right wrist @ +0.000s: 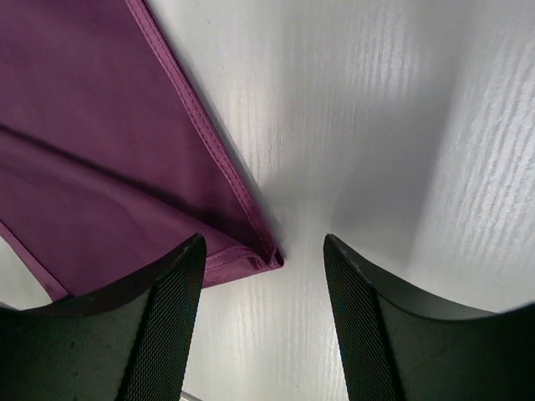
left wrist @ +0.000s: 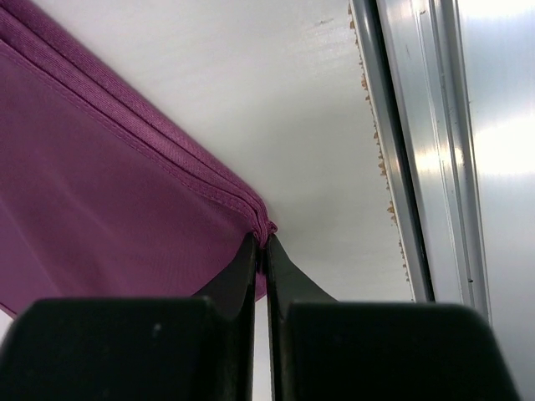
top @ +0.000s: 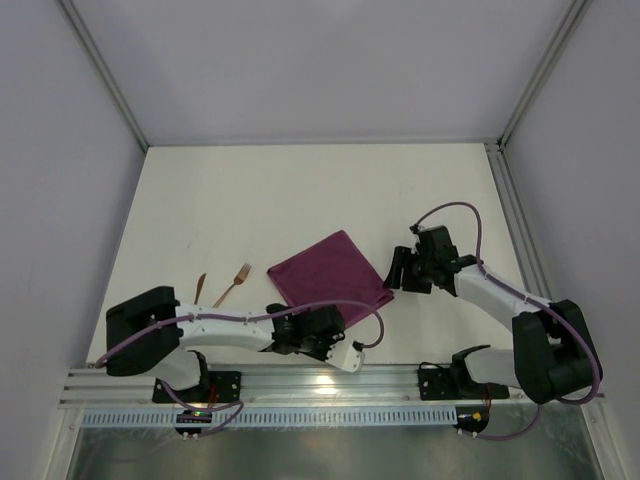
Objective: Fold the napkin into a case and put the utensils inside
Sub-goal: Pick up the upper triangle-folded napkin from the center of the board.
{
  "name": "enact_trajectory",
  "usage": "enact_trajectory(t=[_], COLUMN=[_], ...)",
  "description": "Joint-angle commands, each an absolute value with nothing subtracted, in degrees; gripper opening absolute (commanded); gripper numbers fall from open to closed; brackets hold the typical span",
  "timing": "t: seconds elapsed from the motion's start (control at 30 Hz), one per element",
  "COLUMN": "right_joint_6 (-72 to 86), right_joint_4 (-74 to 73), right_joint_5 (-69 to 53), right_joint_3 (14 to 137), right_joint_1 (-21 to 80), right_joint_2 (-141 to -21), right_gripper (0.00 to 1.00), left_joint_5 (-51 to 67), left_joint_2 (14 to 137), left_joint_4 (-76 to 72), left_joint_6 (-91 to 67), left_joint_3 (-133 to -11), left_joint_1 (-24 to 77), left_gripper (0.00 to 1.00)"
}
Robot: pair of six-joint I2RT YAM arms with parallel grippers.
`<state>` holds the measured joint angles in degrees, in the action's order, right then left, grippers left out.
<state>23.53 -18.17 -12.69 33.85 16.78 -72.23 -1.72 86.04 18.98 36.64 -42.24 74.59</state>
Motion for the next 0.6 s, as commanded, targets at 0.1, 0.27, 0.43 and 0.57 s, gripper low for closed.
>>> enact_trajectory(t=[0.1,0.27,0.43,0.57], right_joint_6=[26.98,25.85,18.66,13.89], right_joint_4=[-11.17,-10.72,-7.13,-5.1], right_joint_5=[-17.13,-16.26,-22.57,-27.85], right_joint_3=[30.15,29.44,32.42,34.1], right_joint_1=[18.02,18.11,18.11,18.11], right_joint_2=[-76.28,-71.91,-63.46,-62.32], right_gripper=[0.56,0.56,0.62,0.62], left_joint_5=[-2.64,-2.29,-0.88,-0.18], left_joint_2=[83.15,79.99,75.42,72.26], left_joint_4=[20.04,19.34,19.86,19.78], left_joint_6=[37.53,38.05,38.58,38.93], left_joint_3=[-39.82,-37.89,-36.21,-34.72], left_joint_1=[72.95,66.54,60.75,56.53], left_gripper=[0.0,0.0,0.0,0.0])
